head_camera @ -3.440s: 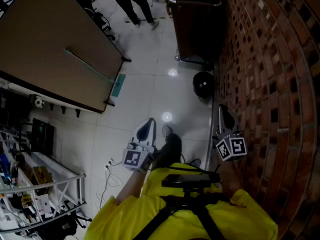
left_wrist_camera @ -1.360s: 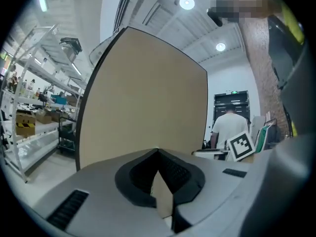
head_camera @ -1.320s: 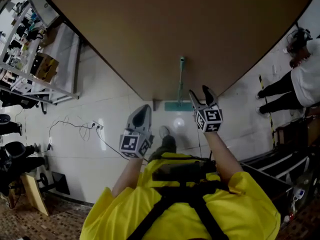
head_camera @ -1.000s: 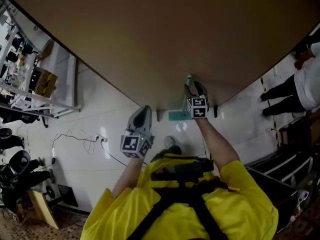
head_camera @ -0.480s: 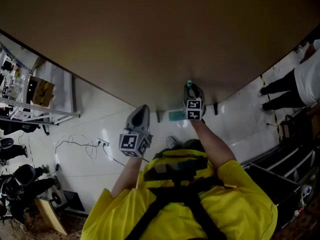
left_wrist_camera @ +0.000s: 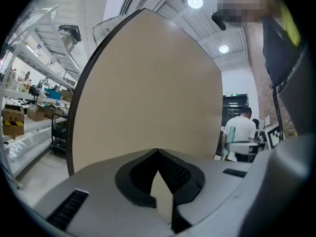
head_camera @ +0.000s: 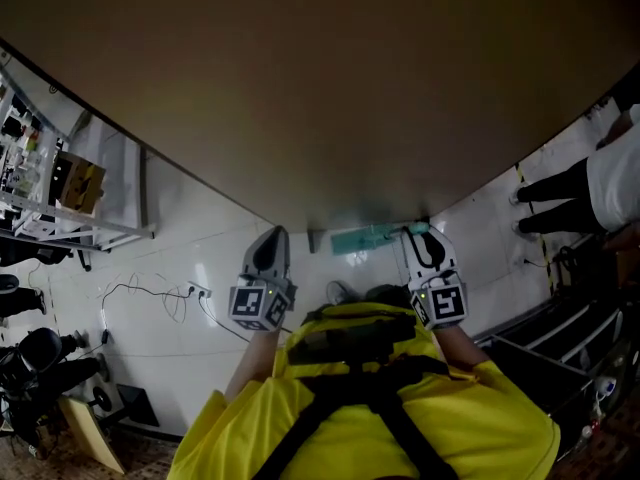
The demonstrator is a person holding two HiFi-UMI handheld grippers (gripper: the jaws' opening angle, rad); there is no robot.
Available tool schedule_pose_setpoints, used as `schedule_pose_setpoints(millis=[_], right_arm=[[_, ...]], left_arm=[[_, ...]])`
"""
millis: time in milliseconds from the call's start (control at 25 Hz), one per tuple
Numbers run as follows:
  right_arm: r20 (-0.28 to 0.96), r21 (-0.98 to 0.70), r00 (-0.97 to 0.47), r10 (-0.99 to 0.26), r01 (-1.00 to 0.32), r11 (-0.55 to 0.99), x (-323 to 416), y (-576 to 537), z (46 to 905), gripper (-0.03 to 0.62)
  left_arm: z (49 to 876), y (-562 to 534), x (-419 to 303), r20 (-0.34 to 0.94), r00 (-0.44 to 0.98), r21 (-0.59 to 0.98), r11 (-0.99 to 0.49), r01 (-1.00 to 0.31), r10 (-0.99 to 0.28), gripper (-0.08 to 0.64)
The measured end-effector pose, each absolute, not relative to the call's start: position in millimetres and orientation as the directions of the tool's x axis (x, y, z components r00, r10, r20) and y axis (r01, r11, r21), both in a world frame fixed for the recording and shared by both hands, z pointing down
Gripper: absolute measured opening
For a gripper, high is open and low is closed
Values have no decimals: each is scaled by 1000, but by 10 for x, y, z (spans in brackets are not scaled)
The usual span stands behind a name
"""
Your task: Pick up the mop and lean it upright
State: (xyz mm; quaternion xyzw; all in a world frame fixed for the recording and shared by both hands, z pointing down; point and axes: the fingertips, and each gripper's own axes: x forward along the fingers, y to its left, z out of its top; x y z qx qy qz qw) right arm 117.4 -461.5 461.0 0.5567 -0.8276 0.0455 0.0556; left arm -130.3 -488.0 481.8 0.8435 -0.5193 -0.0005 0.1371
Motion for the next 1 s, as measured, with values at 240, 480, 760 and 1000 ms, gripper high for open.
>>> schedule_pose_setpoints(millis=[240, 480, 760, 1000], right_arm=[[-64, -7, -401, -914, -915, 402, 1239, -4319, 3535, 104], [-50, 5, -406, -912, -914, 407, 1197, -4241, 3461, 103], [-13, -26, -390, -921, -921, 390, 1238, -4201, 3672, 101], [3, -21, -386, -923, -922, 386, 1286, -4202, 3793, 101]], left_arm=[[4503, -4835, -1182, 68, 523, 202, -501, -841, -850, 5], [4284, -4813, -1109, 34, 546, 189, -531, -826, -837, 5], [4313, -4785, -1090, 21, 537, 173, -526, -833, -844, 5], [4357, -4778, -1062, 13, 537, 198, -524, -828, -844, 5]])
